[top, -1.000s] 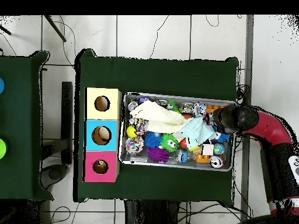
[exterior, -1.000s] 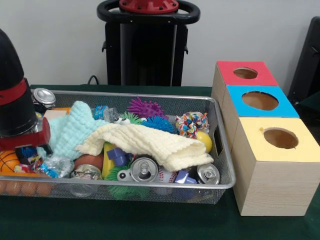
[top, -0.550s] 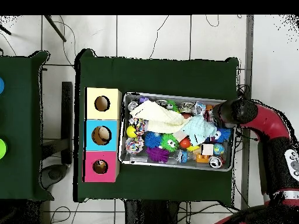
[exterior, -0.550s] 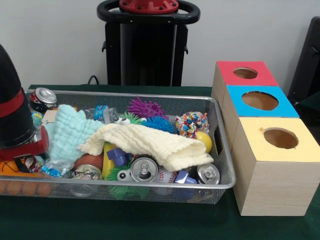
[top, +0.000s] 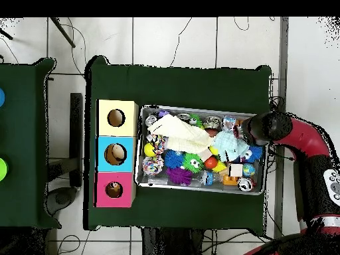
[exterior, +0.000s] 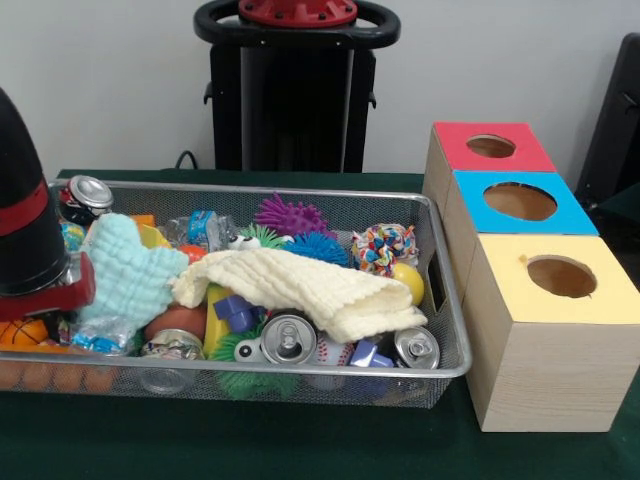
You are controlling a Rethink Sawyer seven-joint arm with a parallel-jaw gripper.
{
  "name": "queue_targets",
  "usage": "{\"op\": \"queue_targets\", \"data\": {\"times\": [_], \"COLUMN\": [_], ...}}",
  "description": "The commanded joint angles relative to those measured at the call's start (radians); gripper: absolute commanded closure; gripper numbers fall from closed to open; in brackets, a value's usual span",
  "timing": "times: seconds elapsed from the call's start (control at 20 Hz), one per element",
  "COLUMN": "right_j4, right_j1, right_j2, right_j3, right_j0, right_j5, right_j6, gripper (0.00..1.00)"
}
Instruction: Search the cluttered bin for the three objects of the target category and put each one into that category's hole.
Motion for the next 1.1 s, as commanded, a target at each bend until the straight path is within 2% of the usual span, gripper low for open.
{"op": "queue_targets", "data": {"times": [0.05,0.25,0.45,0.6,0.9,1.1], "right_j4": [-0.026,0.022,0.062,0.080,0.101,0.120], "right_j1": [-0.204,-0.354,-0.438,-0.472,-0.496,-0.542], "right_j2": [-0.025,-0.049,-0.083,-0.098,-0.132,-0.162], "right_j3": [0.350,0.474,0.529,0.561,0.626,0.697], "right_j0": [0.010,0.024,0.047,0.053,0.062,0.073], "right_j5": [-0.166,-0.146,-0.098,-0.100,-0.169,-0.222], "right_j6": [0.010,0.082,0.118,0.135,0.173,0.216], "gripper": [1.00,1.00,1.00,1.00,1.00,1.00]}}
